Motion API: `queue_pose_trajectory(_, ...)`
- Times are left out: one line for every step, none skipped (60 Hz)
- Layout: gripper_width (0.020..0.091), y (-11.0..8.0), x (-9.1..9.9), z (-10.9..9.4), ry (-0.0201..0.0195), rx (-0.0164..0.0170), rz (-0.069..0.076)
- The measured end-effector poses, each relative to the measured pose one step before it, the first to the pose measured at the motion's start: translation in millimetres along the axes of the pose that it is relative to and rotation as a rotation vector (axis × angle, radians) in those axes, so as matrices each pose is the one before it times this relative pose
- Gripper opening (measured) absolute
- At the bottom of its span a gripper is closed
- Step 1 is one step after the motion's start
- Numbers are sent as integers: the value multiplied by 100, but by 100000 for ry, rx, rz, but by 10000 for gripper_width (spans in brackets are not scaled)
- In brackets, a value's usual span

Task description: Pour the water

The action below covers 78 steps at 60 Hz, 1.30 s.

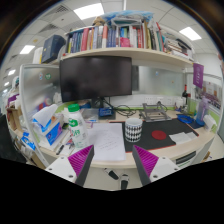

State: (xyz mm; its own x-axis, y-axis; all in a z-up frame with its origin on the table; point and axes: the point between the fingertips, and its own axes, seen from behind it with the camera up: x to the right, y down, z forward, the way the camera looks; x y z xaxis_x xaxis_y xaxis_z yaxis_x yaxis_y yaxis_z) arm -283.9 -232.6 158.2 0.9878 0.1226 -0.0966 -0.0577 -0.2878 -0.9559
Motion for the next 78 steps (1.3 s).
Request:
queue_pose_trajectory(786,446,-1000,192,-1189,-7,-1126)
queue_pose_trajectory(785,150,-1122,272,-1037,-222,-989)
queue_pose_trajectory(784,263,-699,262,-1588,179,-976)
queue_pose_trajectory(789,156,-833,305,-1292,-112,-835)
queue_pose_trajectory(791,106,-737,373,-1161,-96,-721)
queue_pose_trajectory(791,-80,-860,410,-819,-246,-604)
queue_pose_trajectory(792,-11,-716,424,-1176,66,-562)
queue_pose_trajectory(791,-112,-618,453,-1002,292,-378)
queue_pose_trajectory(793,-163,-481,429,-726,448,-107)
queue_pose_trajectory(793,-221,-438,440,-481,548,103)
queue_pose_trajectory(793,-249,-405,480,-394,653,167)
queue_pose_trajectory(793,-246,-370,464,-341,699,134)
queue_pose_trajectory(793,-276,-289,463,-235,732,119)
queue_pose_trajectory(792,-223,-260,474,-86,722,104)
queue_pose_trajectory(792,-235,-232,499,27,710,103)
queue_pose_trajectory(793,-240,-173,490,57,653,30)
queue_pose_trajectory(792,-196,-184,503,127,614,-27)
queue_pose_trajectory(790,-171,-137,526,167,588,-88)
queue_pose_trajectory(790,-182,-188,527,128,630,-118)
queue_pose_trajectory(789,-165,-232,522,-42,638,-187)
queue_pose_trajectory(787,-153,-252,537,-182,661,-194)
queue_pose_trajectory(789,-101,-212,513,-134,568,-246)
queue_pose_trajectory(789,-53,-137,536,12,574,-230)
queue_pose_trajectory(788,-60,-115,509,77,483,-208)
queue_pose_trajectory(789,-5,-151,538,43,369,-138)
queue_pose_trajectory(788,-34,-221,484,-135,341,-238)
queue_pose_trajectory(790,-9,-213,478,-326,465,-413)
queue_pose_trajectory(790,-45,-209,482,-288,532,-412)
queue_pose_trajectory(789,-26,-168,448,-194,569,-401)
queue_pose_trajectory(791,-32,-122,400,-110,593,-282)
queue_pose_trajectory(792,-22,-148,387,-120,587,-245)
queue_pose_trajectory(792,14,-94,376,-101,489,-133)
queue_pose_trajectory(792,80,-50,343,25,232,120)
queue_pose_trajectory(790,122,21,308,328,38,341)
queue_pose_trajectory(785,79,56,300,493,22,415)
queue_pose_trajectory(777,70,48,230,516,136,278)
queue_pose_trajectory(761,-23,66,196,497,427,-66)
queue_pose_trajectory(740,-14,7,222,394,625,-300)
queue_pose_trajectory(706,14,52,157,480,497,-427)
queue_pose_trajectory(668,104,43,154,600,323,-336)
queue_pose_trajectory(614,113,73,113,652,123,-250)
queue_pose_trajectory(552,160,-97,125,222,-66,-40)
queue_pose_trajectory(545,74,-76,64,25,-14,239)
queue_pose_trajectory(541,-117,2,-3,173,605,223)
queue_pose_trajectory(528,-117,149,4,690,463,378)
queue_pose_trajectory(521,118,222,120,769,298,500)
queue_pose_trajectory(509,23,140,37,1018,51,292)
queue_pose_trajectory(502,-31,157,17,959,206,278)
queue_pose_trajectory(497,-44,21,15,573,366,83)
queue_pose_trajectory(484,-7,-95,-33,10,371,-304)
queue_pose_trajectory(473,-43,-188,-29,-314,613,-726)
queue_pose_trajectory(464,3,-225,-38,-454,499,-1062)
queue_pose_trajectory(453,-242,-216,-67,-721,422,-1234)
queue_pose_trajectory(445,26,-387,18,-1243,548,-1096)
queue_pose_trajectory(429,90,-210,-46,-1257,402,-348)
queue_pose_trajectory(429,11,-40,-2,-785,149,-302)
queue_pose_trajectory(430,53,53,48,-53,-12,-17)
queue_pose_trajectory(430,18,83,47,48,-26,435)
queue_pose_trajectory(414,7,55,72,-133,6,757)
queue_pose_trajectory(411,-16,113,68,-34,44,813)
queue_pose_trajectory(410,-26,129,73,-1,42,775)
queue_pose_trajectory(408,-16,138,7,-46,15,766)
queue_pose_trajectory(402,-17,131,41,-69,144,464)
queue_pose_trajectory(400,57,-258,184,279,246,-121)
queue_pose_trajectory(400,-63,97,73,3,-70,65)
queue_pose_trajectory(400,-46,163,-35,-475,112,459)
queue_pose_trajectory(400,-4,76,33,-388,-258,342)
queue_pose_trajectory(399,11,142,54,-29,-478,274)
queue_pose_trajectory(399,2,75,170,322,-643,52)
queue_pose_trajectory(399,1,200,-26,-91,-630,21)
queue_pose_trajectory(400,9,-13,106,-244,-731,-496)
queue_pose_trajectory(399,31,-100,203,-39,-1174,-696)
queue_pose_trajectory(399,-16,6,103,-185,-1302,-538)
queue_pose_trajectory(401,-116,89,-47,-463,-1052,-677)
queue_pose_trajectory(402,-257,12,44,-386,-685,-897)
queue_pose_trajectory(401,-368,54,118,-26,-502,-607)
queue_pose_trajectory(400,-333,282,-75,-238,-332,481)
queue_pose_trajectory(400,-312,-31,222,-272,457,1451)
